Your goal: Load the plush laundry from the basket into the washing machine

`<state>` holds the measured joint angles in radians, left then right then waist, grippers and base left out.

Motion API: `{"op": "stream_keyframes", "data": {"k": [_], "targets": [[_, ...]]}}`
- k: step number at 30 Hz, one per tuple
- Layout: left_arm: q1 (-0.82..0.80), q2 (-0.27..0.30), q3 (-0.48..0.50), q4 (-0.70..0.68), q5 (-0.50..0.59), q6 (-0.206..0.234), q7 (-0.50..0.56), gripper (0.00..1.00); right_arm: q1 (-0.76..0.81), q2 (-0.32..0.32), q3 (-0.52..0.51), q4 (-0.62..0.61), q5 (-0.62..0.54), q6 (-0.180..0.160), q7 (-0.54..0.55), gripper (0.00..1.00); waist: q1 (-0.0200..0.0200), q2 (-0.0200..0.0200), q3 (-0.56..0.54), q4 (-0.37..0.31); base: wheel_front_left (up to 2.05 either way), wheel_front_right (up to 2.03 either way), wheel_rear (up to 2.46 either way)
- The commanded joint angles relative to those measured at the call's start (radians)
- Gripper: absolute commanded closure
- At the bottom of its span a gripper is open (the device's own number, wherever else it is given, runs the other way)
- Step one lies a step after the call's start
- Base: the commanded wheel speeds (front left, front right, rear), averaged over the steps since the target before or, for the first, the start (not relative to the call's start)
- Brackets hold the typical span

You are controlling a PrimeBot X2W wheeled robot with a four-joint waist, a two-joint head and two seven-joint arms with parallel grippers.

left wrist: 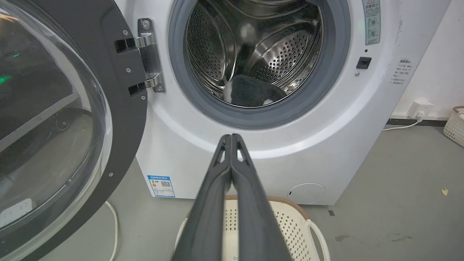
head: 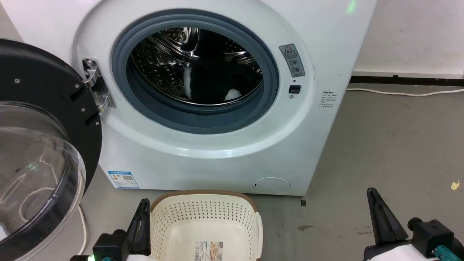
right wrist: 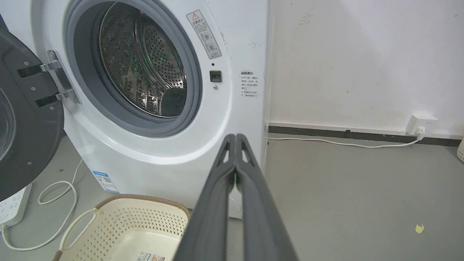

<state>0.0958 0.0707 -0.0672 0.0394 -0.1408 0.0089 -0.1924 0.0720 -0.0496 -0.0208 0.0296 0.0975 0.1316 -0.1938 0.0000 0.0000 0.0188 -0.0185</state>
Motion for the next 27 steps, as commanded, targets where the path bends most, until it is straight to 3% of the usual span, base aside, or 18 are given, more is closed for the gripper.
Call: {"op": "stream_keyframes", "data": {"k": [1,27], "targets": [[-0.021,-0.005,0.006,-0.004,0.013,-0.002,0.008,1.00,-0.016,0.000,0.002,-0.007,-0.008,0.000,0.008,1.00,0.0000,0.0000,0.000,0.000,0.00,0.00,0.00],[-0.042,-0.009,0.023,-0.014,0.048,-0.004,0.059,1.00,-0.032,0.000,0.007,-0.013,-0.033,0.000,0.059,1.00,0.0000,0.0000,-0.006,0.005,0.00,0.00,0.00]]}}
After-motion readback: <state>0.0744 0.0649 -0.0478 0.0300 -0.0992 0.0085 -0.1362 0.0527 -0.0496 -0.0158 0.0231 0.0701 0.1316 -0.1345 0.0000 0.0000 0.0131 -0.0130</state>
